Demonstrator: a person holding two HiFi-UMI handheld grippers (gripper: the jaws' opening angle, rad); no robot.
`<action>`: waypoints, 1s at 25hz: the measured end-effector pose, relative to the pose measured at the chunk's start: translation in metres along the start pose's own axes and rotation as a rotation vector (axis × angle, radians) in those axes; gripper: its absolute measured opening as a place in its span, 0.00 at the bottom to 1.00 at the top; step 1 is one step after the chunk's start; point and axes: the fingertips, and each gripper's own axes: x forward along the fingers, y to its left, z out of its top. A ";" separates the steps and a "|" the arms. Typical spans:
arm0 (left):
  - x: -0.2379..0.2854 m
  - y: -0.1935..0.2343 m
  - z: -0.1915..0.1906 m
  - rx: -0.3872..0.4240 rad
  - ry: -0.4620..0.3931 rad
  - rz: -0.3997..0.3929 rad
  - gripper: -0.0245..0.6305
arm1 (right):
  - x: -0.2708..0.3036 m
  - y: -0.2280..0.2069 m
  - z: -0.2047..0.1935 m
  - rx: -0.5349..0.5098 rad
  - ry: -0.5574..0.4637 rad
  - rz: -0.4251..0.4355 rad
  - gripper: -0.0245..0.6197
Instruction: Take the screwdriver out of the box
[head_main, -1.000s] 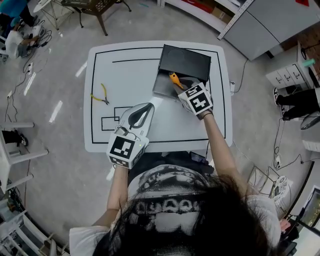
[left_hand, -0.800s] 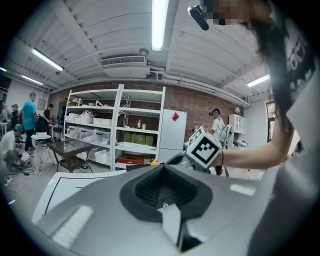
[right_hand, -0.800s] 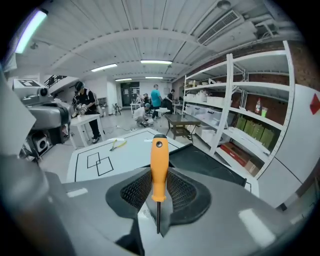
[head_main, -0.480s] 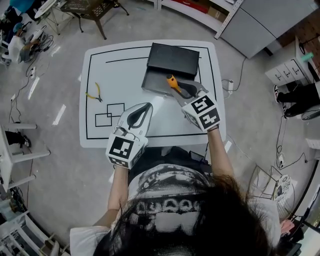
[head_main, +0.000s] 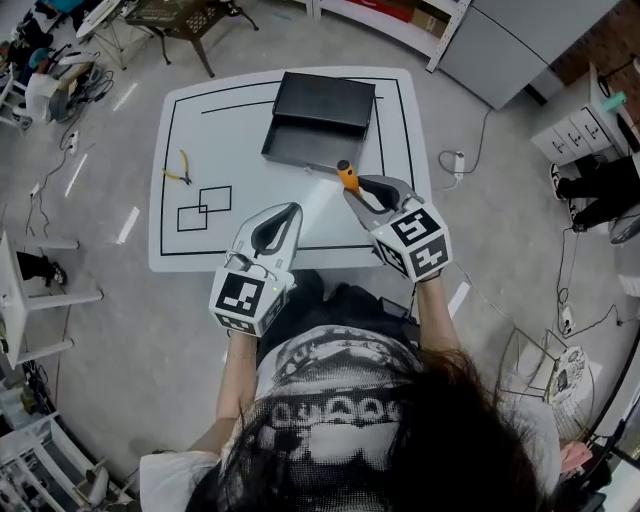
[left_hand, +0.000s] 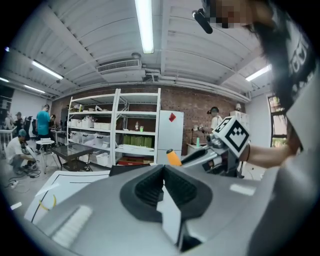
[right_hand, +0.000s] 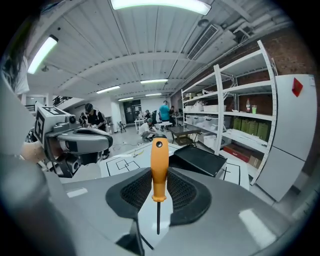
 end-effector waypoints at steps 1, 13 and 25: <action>-0.002 -0.008 -0.001 0.000 0.000 0.004 0.04 | -0.007 0.002 -0.004 0.002 -0.004 0.005 0.20; -0.032 -0.076 -0.005 -0.001 0.017 0.045 0.04 | -0.069 0.027 -0.038 0.019 -0.032 0.062 0.20; -0.060 -0.072 -0.018 -0.009 0.043 0.081 0.04 | -0.075 0.057 -0.051 0.057 -0.032 0.084 0.20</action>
